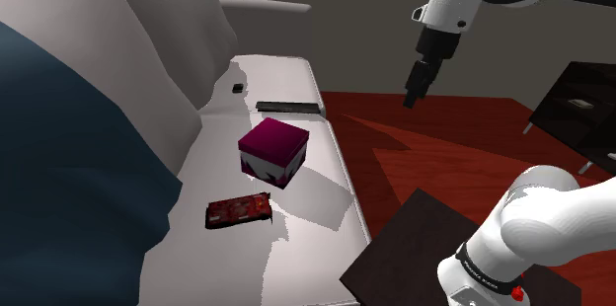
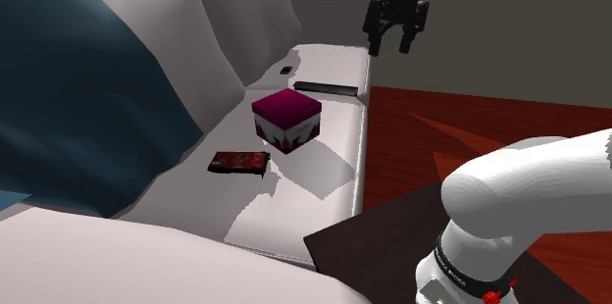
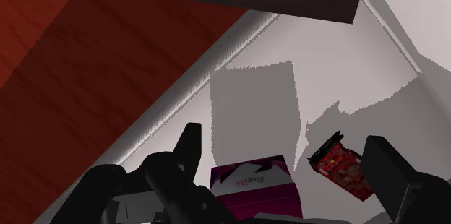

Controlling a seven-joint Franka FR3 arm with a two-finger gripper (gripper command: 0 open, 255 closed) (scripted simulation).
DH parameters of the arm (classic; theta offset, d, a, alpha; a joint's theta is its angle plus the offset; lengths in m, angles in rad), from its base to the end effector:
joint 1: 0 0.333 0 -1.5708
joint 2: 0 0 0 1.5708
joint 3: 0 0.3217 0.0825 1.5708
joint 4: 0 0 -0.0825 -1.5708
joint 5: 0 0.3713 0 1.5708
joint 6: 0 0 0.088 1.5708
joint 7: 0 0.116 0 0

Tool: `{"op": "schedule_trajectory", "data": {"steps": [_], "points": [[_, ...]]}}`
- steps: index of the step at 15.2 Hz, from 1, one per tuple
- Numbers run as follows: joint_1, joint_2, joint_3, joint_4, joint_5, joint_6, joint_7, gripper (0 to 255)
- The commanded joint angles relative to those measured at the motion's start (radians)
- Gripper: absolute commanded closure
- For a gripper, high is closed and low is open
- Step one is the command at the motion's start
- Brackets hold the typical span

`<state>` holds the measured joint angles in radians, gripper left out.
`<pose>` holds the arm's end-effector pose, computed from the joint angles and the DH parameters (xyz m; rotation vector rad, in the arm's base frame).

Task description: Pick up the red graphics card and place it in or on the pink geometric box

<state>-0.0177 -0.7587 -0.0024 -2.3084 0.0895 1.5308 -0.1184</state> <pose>0.2940 0.0045 0.5964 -3.0454 -0.1550 0.0192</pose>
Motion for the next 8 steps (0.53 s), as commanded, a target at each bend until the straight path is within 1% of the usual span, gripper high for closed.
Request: {"op": "schedule_trajectory", "data": {"steps": [1, 8], "points": [[0.0, 0.0, 0.0, 0.0, 0.0, 0.0, 0.0, 0], [0.027, 0.084, 0.129, -0.111, 0.047, 0.207, 0.125, 0]]}}
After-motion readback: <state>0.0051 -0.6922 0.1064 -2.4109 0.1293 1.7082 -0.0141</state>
